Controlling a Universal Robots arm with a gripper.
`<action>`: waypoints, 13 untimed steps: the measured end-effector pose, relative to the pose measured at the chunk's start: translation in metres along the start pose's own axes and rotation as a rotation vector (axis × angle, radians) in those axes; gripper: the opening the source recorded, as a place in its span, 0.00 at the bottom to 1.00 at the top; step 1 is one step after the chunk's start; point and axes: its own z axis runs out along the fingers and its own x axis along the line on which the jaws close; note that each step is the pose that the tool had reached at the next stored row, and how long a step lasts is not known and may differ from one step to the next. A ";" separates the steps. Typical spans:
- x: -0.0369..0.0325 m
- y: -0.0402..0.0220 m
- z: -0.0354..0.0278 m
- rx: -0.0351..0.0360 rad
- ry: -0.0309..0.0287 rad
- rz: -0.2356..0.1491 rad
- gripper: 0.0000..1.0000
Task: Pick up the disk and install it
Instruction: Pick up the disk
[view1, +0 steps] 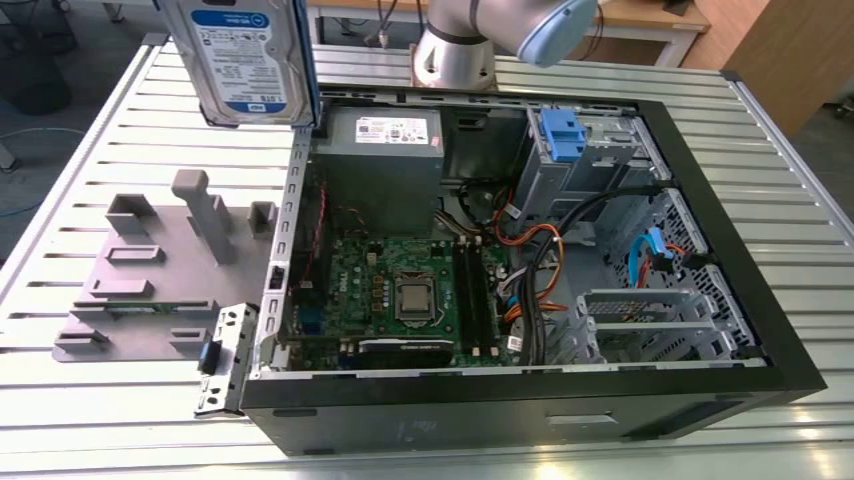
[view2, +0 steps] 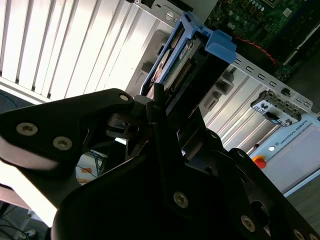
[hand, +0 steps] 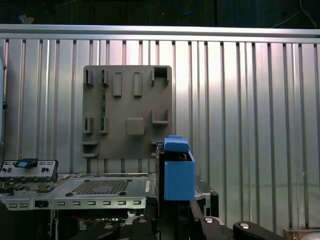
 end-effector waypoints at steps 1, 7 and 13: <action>0.0000 -0.0023 0.0002 0.0001 -0.0001 0.000 0.35; -0.0002 -0.0153 0.0013 0.0000 0.0000 0.000 0.35; -0.0003 -0.0275 0.0026 0.0000 0.0000 0.000 0.35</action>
